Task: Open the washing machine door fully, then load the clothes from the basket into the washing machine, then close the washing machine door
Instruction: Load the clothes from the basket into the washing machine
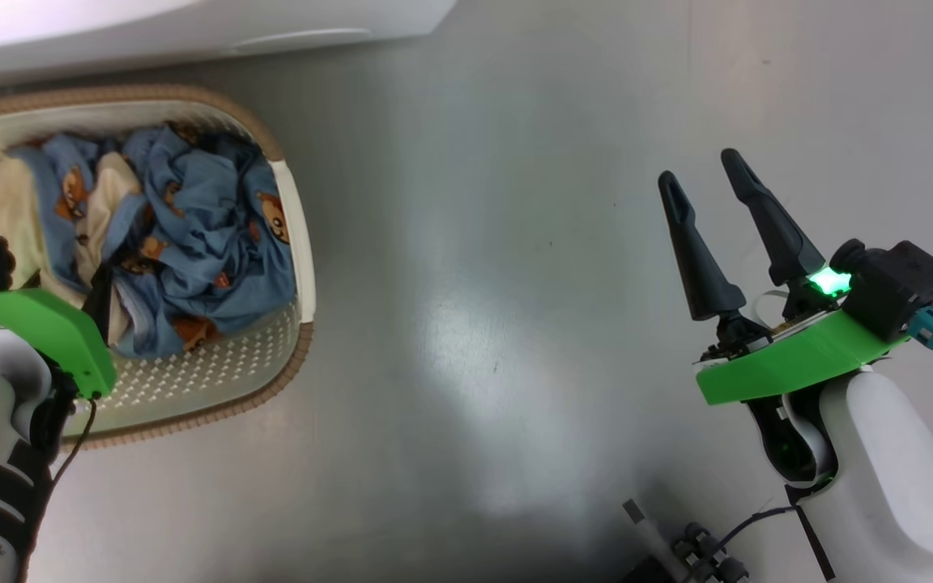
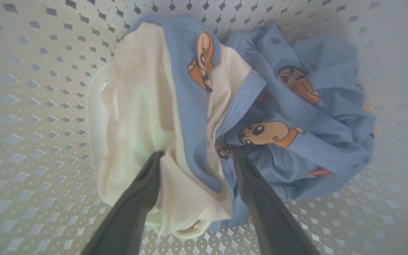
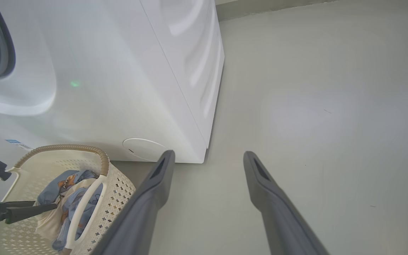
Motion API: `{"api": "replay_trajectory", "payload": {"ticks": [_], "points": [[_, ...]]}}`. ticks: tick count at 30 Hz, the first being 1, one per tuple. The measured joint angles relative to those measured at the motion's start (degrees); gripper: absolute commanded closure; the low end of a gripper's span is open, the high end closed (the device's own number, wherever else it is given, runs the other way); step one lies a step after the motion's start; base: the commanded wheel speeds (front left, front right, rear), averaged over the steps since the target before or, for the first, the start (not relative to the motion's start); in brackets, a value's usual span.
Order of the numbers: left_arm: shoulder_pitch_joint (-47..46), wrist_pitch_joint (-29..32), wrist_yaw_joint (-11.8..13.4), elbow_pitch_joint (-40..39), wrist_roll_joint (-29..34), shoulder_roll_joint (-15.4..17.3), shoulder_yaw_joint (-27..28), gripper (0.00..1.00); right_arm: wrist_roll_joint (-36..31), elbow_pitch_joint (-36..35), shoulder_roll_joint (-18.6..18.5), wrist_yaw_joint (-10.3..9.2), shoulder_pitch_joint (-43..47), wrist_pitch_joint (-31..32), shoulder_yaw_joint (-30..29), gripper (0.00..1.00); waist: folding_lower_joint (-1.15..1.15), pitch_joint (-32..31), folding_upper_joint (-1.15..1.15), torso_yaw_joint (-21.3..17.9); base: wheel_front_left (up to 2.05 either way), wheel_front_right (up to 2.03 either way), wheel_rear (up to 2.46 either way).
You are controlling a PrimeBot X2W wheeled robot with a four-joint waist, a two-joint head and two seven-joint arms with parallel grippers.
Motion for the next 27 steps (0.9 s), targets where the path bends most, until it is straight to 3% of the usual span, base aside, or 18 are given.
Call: {"api": "replay_trajectory", "payload": {"ticks": [13, 14, 16, 17, 27], "points": [[-3.28, 4.23, 0.0, 1.78, -2.44, 1.74, -6.09, 0.0, -0.58, -1.59, 0.36, 0.0, -1.11, -0.14, 1.07, 0.0, 0.0, 3.72, 0.0, -1.12, 0.0, 0.0, 0.0], [-3.28, 4.7, 0.0, 1.91, -2.57, 1.65, -6.48, 0.41, -0.59, -1.67, 0.36, 0.0, -1.11, -0.14, 1.08, 0.0, 0.0, 3.84, 0.0, -1.14, 0.0, 0.0, 0.0], [-3.28, 5.12, 0.0, 2.1, -3.16, 1.7, -6.97, 0.85, -0.78, -1.8, 0.38, 0.0, -1.14, -0.14, 1.12, 0.0, 0.0, 4.05, 0.0, -1.19, 0.0, 0.0, 0.0], [-3.29, 5.16, 0.0, 2.14, -3.66, 1.77, -7.12, 1.0, -0.86, -1.82, 0.4, 0.0, -1.17, -0.14, 1.14, 0.0, 0.0, 4.12, 0.0, -1.21, 0.0, 0.0, 0.0], [-3.22, 1.56, 0.0, 2.57, -6.66, 0.64, -8.17, 1.0, -0.88, -1.64, 0.46, 0.0, -1.21, -0.14, 0.93, 0.0, 0.0, 2.03, 0.0, -0.59, 0.0, 0.0, 0.0]]}}
